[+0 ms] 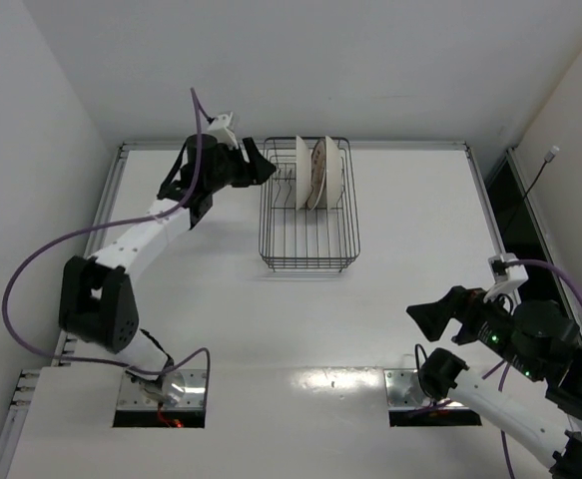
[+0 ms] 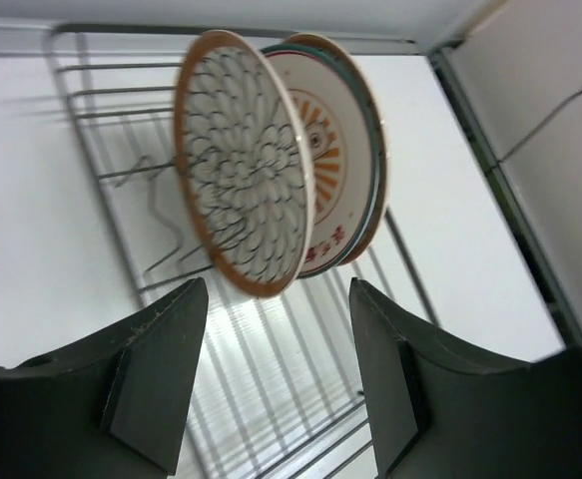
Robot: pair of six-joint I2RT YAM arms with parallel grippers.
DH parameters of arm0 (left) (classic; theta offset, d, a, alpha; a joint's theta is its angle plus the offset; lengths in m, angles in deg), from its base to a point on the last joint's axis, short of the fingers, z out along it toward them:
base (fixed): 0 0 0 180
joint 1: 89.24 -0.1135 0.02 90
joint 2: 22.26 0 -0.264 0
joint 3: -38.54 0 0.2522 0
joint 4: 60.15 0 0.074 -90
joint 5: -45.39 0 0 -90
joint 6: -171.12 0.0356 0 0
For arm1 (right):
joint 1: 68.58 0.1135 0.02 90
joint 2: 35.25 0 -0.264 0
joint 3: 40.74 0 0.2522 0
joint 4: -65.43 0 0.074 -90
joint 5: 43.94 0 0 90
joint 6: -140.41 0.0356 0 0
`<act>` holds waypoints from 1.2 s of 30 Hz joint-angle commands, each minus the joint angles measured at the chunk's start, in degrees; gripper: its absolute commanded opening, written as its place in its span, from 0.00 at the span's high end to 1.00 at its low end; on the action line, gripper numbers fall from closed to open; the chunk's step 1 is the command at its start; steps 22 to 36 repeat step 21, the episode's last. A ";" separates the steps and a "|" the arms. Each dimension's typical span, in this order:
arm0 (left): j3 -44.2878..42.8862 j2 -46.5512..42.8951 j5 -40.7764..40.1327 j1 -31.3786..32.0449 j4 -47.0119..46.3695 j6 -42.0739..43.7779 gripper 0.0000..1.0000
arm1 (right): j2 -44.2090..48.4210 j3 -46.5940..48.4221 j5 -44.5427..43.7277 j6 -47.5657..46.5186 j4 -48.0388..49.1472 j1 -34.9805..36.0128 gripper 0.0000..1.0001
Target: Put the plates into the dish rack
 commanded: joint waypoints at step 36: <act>28.94 -47.44 -30.02 7.34 16.51 15.88 0.41 | -1.88 4.39 -9.53 1.32 0.20 0.31 0.00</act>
